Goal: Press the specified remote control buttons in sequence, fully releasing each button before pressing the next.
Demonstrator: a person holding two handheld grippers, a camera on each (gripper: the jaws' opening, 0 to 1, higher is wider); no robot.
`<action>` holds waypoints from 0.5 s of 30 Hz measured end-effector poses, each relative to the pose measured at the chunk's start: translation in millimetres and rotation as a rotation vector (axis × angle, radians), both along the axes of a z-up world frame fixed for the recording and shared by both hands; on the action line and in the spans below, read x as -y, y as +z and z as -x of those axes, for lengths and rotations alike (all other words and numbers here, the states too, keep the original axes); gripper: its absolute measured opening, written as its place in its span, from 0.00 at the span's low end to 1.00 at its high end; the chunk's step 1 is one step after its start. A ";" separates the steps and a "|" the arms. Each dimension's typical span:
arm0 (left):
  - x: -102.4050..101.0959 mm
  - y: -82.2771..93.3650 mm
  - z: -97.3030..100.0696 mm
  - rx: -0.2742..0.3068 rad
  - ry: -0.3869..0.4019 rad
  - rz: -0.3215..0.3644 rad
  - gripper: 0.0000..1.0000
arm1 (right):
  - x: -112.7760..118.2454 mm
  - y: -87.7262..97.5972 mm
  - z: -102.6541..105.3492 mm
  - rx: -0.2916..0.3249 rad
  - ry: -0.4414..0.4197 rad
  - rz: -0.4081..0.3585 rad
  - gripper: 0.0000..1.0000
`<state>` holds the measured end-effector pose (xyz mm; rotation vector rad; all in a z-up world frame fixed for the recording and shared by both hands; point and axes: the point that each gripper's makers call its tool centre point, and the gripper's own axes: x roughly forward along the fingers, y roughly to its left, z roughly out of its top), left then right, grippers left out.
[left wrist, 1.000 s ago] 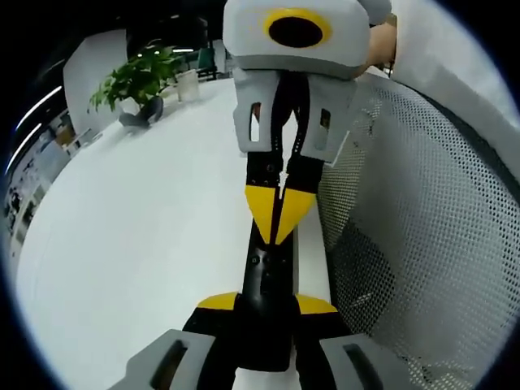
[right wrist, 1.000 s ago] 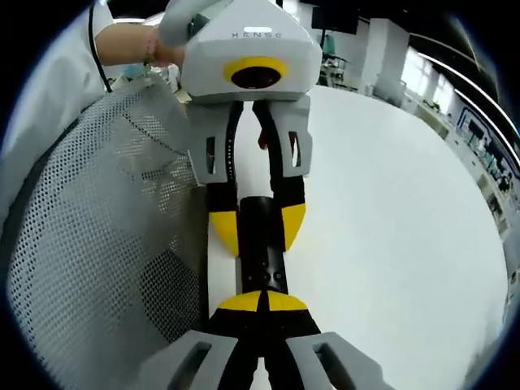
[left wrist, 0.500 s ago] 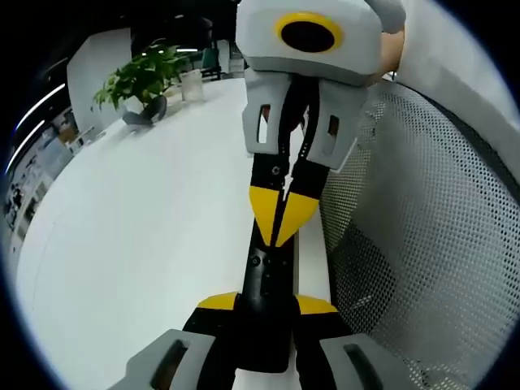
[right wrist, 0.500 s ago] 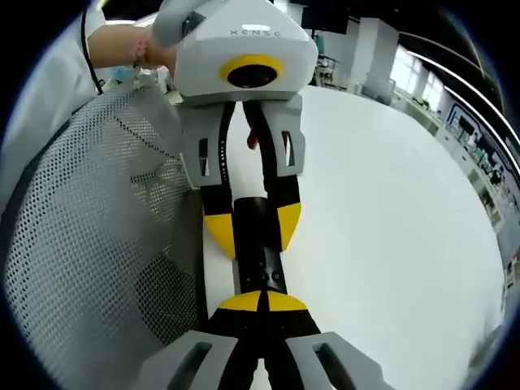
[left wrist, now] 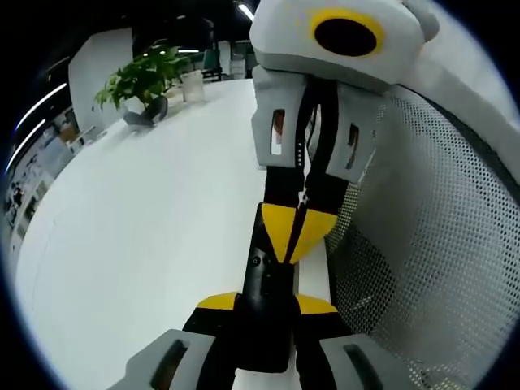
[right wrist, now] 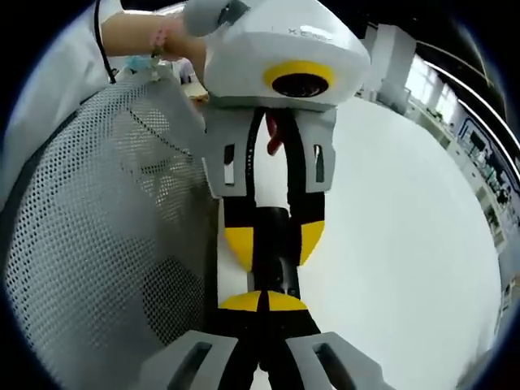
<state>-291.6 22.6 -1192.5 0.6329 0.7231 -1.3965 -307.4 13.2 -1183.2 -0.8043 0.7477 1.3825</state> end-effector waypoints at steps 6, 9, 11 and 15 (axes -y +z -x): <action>0.7 0.0 -0.2 0.000 -0.002 -0.002 0.23 | -2.1 -3.3 2.5 -0.002 -0.008 0.042 0.00; 0.8 -0.1 -0.2 0.000 -0.006 -0.005 0.23 | -1.4 -4.0 2.6 0.008 -0.013 0.053 0.00; 1.0 -0.2 -0.2 0.000 -0.009 -0.005 0.23 | -1.0 -4.2 2.4 0.014 -0.007 0.059 0.00; 1.0 -0.2 -0.3 0.000 -0.010 -0.005 0.23 | -0.6 -3.3 1.0 -0.012 -0.035 0.040 0.00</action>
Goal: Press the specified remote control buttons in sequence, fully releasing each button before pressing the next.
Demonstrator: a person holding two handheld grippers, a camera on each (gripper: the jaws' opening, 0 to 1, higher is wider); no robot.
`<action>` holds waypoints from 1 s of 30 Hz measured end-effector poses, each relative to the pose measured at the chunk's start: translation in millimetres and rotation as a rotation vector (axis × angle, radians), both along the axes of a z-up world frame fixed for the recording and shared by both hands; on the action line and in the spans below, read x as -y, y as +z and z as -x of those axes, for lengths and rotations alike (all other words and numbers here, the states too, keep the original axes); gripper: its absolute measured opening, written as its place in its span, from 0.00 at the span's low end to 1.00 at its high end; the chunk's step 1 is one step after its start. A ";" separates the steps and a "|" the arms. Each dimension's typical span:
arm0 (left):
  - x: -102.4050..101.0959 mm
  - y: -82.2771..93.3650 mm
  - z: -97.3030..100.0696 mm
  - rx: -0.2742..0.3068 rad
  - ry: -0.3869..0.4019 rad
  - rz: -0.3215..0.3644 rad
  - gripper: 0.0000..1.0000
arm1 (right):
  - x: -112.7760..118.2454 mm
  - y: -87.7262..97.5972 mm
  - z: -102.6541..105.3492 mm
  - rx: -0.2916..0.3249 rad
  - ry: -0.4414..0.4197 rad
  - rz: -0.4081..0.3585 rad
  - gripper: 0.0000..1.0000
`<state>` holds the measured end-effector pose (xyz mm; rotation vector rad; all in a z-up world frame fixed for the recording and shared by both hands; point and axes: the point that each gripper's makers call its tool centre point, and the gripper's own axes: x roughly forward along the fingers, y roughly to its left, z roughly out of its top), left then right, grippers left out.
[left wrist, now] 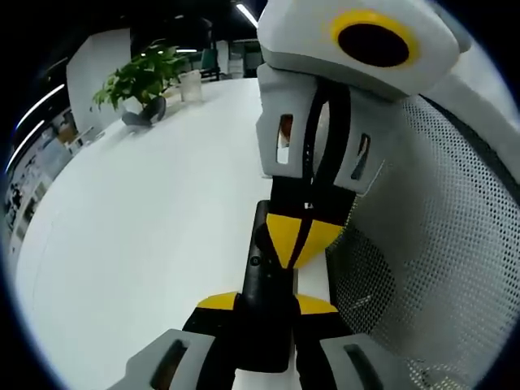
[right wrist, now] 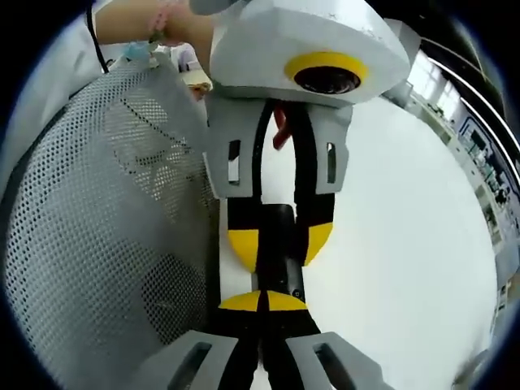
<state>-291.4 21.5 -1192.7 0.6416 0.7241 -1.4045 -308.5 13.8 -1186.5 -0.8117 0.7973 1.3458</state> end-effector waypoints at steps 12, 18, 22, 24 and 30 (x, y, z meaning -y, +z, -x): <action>-0.9 0.0 -0.3 0.001 0.011 0.022 0.23 | 2.2 7.5 -11.0 -0.022 -0.071 -0.060 0.00; -1.3 -0.7 -0.4 0.001 0.013 0.025 0.23 | 2.6 4.4 -15.6 -0.039 -0.064 -0.051 0.00; -1.4 -1.3 -0.6 0.002 0.011 0.024 0.23 | 2.5 3.2 -14.3 -0.023 -0.028 -0.030 0.00; -1.3 -1.5 -0.6 0.002 0.009 0.022 0.23 | 1.9 2.6 -14.4 -0.004 -0.009 -0.012 0.00; -0.7 -2.3 -0.7 0.002 0.007 0.018 0.23 | 1.9 1.6 -16.5 0.014 -0.015 -0.001 0.00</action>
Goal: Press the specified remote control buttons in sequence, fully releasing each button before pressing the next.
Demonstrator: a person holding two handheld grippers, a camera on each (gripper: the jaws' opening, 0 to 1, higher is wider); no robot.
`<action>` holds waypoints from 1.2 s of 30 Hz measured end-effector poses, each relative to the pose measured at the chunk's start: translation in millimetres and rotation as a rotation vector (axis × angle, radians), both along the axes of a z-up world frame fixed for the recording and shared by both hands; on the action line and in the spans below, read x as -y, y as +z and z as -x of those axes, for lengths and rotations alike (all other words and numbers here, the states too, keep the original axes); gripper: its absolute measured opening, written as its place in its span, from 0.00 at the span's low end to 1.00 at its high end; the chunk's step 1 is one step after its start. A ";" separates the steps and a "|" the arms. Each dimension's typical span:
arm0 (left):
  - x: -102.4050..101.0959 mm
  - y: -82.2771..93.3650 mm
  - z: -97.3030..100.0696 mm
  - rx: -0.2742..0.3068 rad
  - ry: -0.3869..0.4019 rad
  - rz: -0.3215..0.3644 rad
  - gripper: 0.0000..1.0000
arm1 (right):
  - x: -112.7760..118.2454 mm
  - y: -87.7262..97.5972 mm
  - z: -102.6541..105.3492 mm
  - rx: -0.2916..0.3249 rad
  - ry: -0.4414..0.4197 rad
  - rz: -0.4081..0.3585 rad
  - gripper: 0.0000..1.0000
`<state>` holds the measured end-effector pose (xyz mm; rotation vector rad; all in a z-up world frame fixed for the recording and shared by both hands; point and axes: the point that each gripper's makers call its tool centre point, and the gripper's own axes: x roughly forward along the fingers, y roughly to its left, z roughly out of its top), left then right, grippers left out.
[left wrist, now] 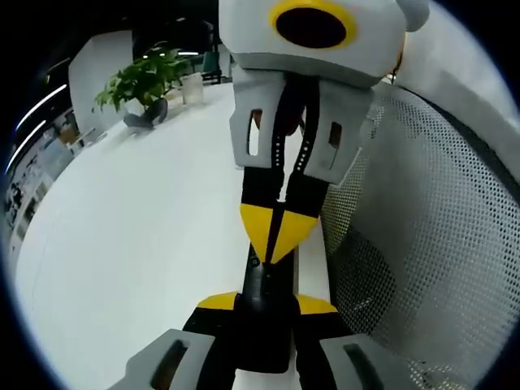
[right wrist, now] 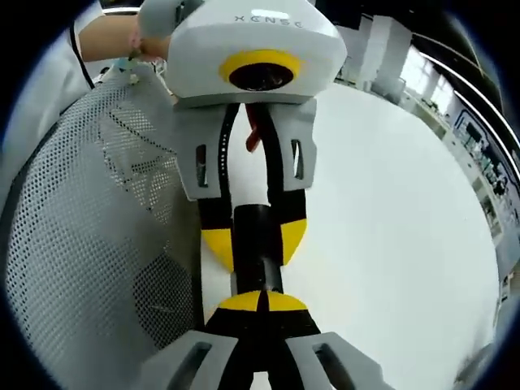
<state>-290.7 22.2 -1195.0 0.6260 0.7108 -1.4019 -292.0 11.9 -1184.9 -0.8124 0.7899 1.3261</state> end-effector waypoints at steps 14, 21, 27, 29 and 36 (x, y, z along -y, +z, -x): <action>-0.1 0.5 0.5 0.000 0.008 0.007 0.23 | 4.9 4.0 -8.6 -0.120 -0.065 -0.048 0.00; 0.1 0.7 0.3 0.001 0.007 0.008 0.23 | 1.3 -0.7 -11.5 -0.157 -0.062 -0.036 0.00; 0.4 1.1 0.2 0.000 0.006 0.011 0.23 | -0.2 -2.3 -13.5 -0.181 -0.052 -0.011 0.00; 0.5 1.3 0.2 0.000 0.003 0.011 0.23 | -1.4 -3.8 -14.7 -0.189 -0.062 0.000 0.00; 0.5 1.8 -0.3 0.000 0.004 0.013 0.22 | -1.6 -5.5 -16.1 -0.198 -0.077 0.061 0.00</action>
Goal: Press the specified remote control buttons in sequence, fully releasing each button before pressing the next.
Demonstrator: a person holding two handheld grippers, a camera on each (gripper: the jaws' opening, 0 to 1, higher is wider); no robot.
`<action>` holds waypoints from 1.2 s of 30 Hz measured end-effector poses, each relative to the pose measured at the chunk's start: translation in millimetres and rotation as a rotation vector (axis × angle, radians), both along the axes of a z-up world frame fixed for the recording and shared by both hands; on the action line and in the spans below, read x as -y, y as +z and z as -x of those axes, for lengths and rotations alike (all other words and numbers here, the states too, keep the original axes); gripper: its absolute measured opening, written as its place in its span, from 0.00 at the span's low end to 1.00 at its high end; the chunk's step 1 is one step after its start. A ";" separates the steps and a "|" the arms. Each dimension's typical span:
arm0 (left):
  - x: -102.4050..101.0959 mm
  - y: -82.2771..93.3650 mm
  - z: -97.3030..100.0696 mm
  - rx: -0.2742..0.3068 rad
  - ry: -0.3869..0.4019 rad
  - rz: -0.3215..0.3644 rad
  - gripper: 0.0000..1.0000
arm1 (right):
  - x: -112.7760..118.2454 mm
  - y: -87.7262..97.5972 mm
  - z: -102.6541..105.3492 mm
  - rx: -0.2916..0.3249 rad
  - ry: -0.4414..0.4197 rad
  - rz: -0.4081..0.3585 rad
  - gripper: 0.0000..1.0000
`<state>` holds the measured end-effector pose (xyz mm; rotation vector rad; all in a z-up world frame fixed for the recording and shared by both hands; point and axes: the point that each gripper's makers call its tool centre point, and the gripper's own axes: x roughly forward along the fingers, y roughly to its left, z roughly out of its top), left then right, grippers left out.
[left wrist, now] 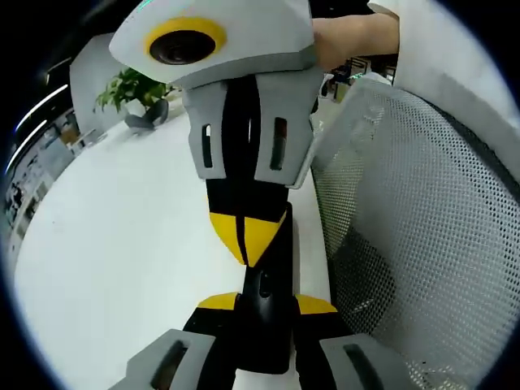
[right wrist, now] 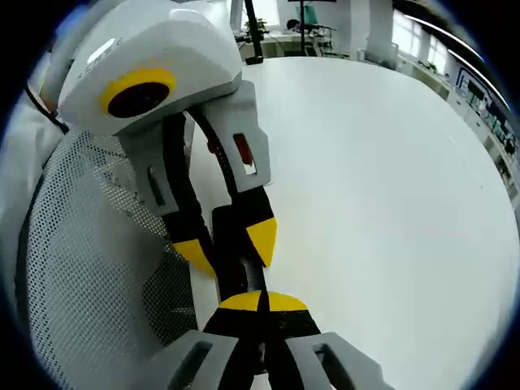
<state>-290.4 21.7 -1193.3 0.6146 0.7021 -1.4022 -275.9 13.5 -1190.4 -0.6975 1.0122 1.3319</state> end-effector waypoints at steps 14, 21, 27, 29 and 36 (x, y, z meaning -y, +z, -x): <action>0.2 -0.3 -1.1 0.001 0.006 0.007 0.22 | -0.2 5.1 2.5 0.046 -0.039 -0.079 0.00; 0.1 -0.1 -1.0 0.001 0.011 0.011 0.22 | -8.4 6.0 17.5 0.063 0.043 -0.066 0.00; 0.0 -0.1 -0.5 -0.001 0.013 0.015 0.22 | -11.1 7.2 17.6 0.089 0.061 -0.071 0.00; 0.1 0.2 0.2 -0.003 0.012 0.017 0.23 | -12.1 6.2 17.9 0.095 0.069 -0.060 0.00; -0.7 0.6 1.0 -0.011 0.000 0.016 0.23 | -11.1 5.0 20.2 0.142 0.099 -0.041 0.00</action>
